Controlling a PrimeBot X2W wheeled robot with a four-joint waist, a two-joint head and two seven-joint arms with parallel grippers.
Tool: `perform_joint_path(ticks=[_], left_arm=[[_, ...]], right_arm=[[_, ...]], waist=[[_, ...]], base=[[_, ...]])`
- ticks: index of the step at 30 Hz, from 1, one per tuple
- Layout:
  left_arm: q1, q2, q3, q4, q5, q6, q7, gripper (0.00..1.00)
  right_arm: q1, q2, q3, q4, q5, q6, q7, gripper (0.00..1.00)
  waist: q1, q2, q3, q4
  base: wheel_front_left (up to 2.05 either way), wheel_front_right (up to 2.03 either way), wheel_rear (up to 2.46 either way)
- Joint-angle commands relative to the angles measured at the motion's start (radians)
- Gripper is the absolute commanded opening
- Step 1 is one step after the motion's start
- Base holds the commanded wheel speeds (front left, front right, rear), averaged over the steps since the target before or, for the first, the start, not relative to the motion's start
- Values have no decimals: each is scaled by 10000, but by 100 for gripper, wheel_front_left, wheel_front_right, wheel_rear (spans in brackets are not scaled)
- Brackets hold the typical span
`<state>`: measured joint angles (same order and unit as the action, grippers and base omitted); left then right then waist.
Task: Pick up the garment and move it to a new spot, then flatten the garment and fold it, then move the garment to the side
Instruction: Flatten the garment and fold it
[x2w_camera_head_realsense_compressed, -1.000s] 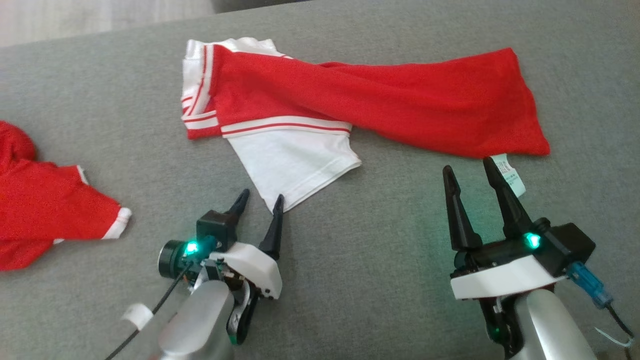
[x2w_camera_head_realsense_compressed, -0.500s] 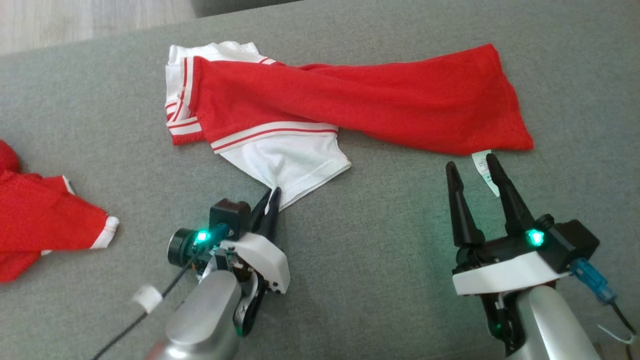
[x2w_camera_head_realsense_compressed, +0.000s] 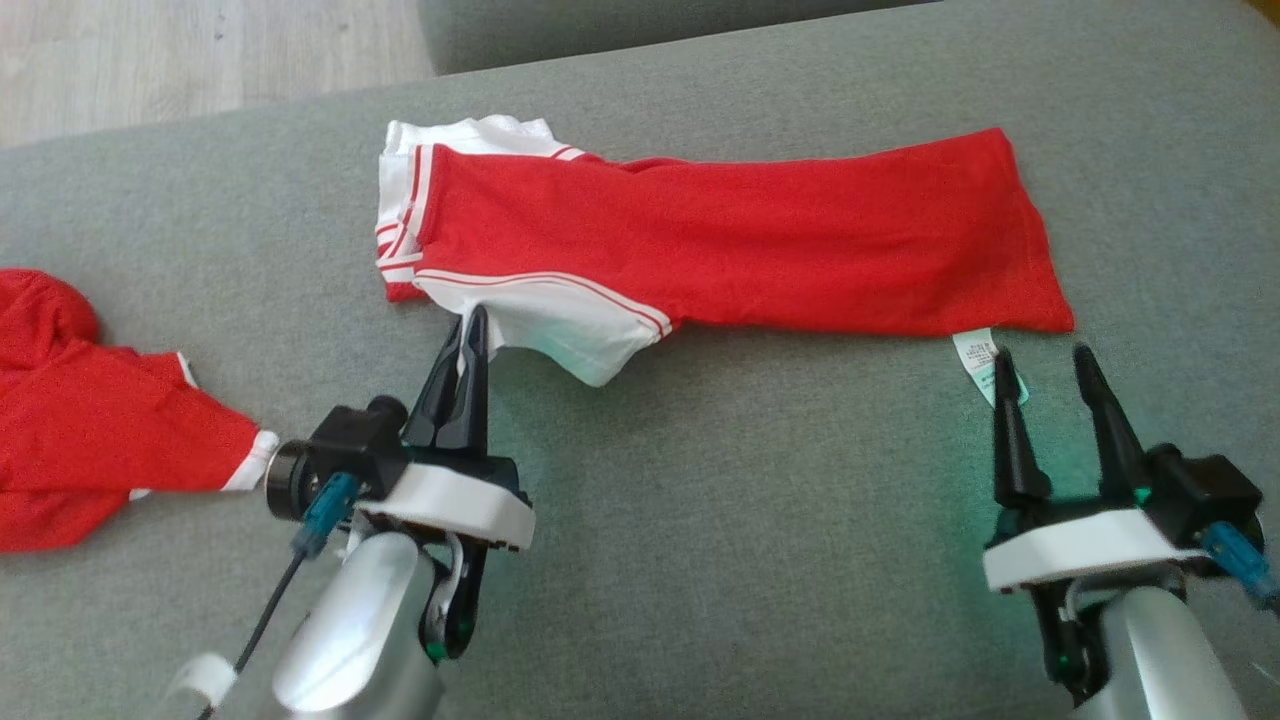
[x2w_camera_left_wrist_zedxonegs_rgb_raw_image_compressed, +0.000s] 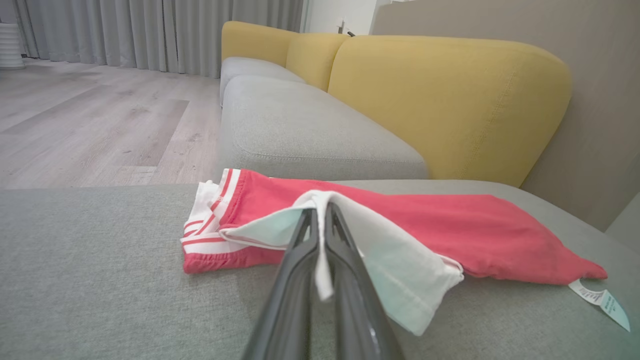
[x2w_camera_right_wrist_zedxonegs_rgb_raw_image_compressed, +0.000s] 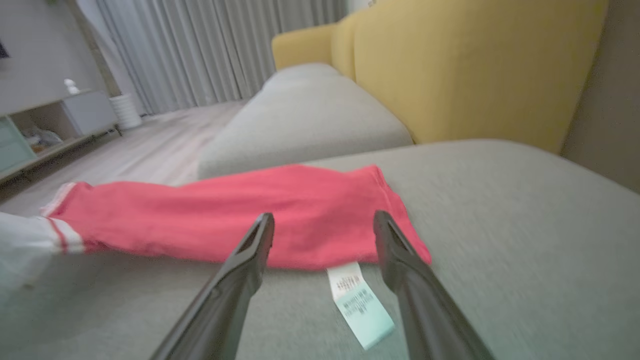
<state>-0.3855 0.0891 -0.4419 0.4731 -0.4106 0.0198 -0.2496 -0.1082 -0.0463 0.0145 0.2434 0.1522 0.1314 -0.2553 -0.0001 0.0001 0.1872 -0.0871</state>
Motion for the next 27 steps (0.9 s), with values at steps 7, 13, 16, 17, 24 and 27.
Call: perform_joint_path(ticks=[7,13,16,17,24,27], left_arm=[[449,-14,986,-1494,488,-130,-120,0],[570,-167,1011,-1608,819,-438,-121,0],[554,-217,987,-1533,913,-573,-121,0],[543,-234,986,-1515,935,-603,-121,0],[473,-310,997,-1442,1057,-726,-121,0],[451,-332,1017,-1396,1099,-771,-121,0]], right_arm=[[-1263,-39,-1064,2146,-91,-7,-65,100],[-2422,-39,-1991,4326,125,-7,-59,100],[-3078,-39,-2311,5438,-283,-7,-59,100],[-3282,-39,-2439,5761,-444,-7,-59,100],[-4248,-39,-2890,7035,-835,-7,-62,100],[-4461,-39,-3123,7326,-855,-7,-62,100]], waist=[[1,-1,100,255],[1,-1,303,464],[1,-1,396,537],[1,-1,417,559],[1,-1,532,639],[1,-1,569,654]], base=[[0,0,0],[0,0,0],[0,0,0],[0,0,0],[0,0,0],[0,0,0]])
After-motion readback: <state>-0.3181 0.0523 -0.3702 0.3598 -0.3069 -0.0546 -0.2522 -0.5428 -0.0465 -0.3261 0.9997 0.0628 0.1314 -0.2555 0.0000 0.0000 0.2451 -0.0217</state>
